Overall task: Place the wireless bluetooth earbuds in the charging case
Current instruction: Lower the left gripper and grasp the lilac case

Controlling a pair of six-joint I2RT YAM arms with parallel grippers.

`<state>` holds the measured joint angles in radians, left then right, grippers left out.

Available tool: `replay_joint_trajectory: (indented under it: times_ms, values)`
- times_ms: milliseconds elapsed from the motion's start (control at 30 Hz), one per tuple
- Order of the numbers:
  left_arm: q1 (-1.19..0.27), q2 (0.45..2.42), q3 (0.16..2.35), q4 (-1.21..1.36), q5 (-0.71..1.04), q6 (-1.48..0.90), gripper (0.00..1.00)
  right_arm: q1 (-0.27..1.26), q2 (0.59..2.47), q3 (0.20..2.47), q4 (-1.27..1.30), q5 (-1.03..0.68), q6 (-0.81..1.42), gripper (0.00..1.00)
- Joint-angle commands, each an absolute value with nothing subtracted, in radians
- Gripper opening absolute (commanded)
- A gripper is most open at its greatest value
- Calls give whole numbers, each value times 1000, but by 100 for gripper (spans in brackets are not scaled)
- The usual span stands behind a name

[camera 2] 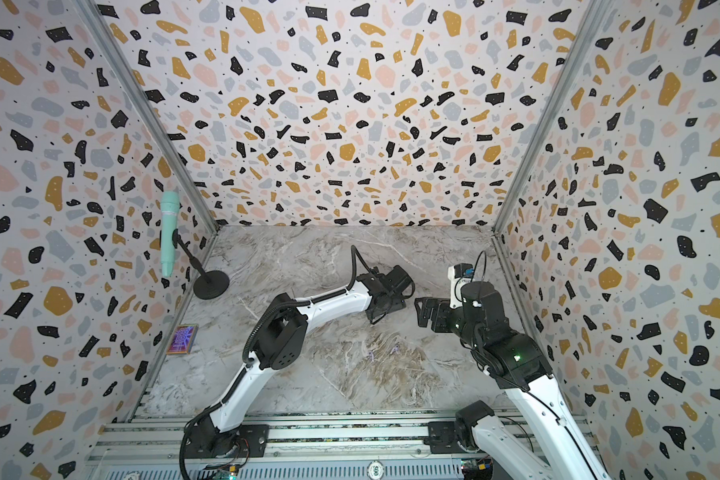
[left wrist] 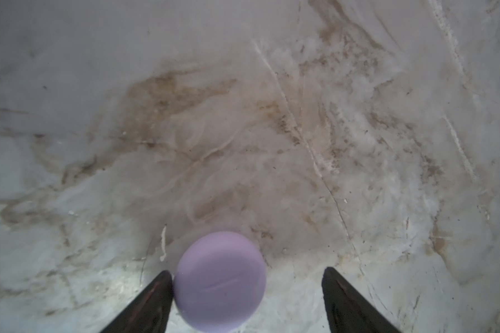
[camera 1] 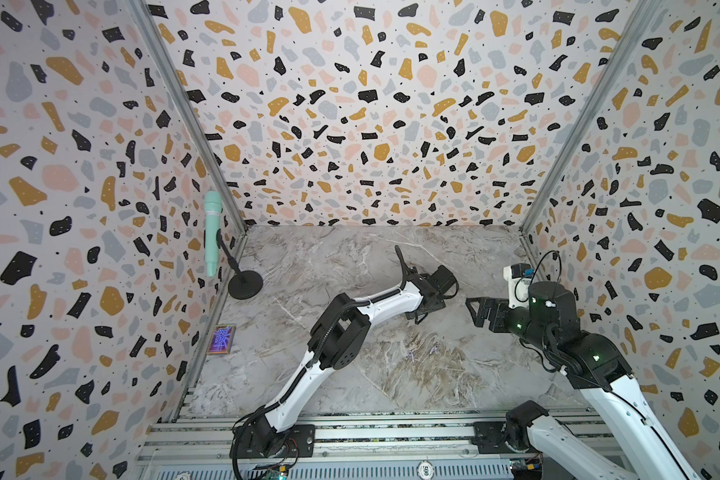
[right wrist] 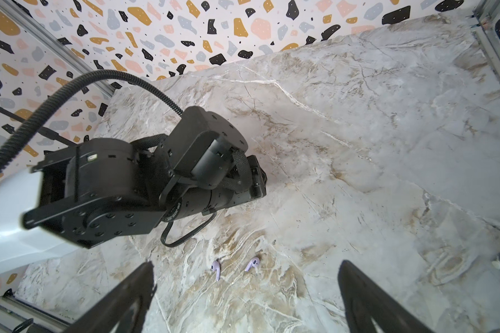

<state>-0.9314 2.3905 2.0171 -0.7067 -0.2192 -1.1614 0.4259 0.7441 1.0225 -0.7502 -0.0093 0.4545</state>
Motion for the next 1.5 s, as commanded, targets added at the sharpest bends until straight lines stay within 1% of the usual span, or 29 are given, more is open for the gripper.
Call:
replay_joint_trajectory:
  times_ms: [0,200,300,400,500,733,1133,1467]
  values:
    - [-927,2415,2053,-784,-217,-1186,78,424,721,1070,-787,-21,421,100]
    - [-926,2414,2025,-799,-227,-1207,74,450,703,1068,-787,2,414,100]
    - [-920,2432,2050,-818,-235,-1203,70,473,698,1066,-786,29,414,99]
    - [-916,2449,2077,-834,-233,-1183,62,491,695,1067,-786,43,412,99]
    - [-914,2467,2099,-860,-230,-1164,60,494,695,1071,-791,47,411,99]
    - [-914,2502,2124,-932,-218,-1112,59,493,689,1071,-788,43,416,99]
    - [-893,2511,2050,-972,-201,-1042,53,493,686,1077,-795,34,415,99]
    - [-881,2553,2057,-1045,-171,-971,57,493,690,1076,-798,14,415,99]
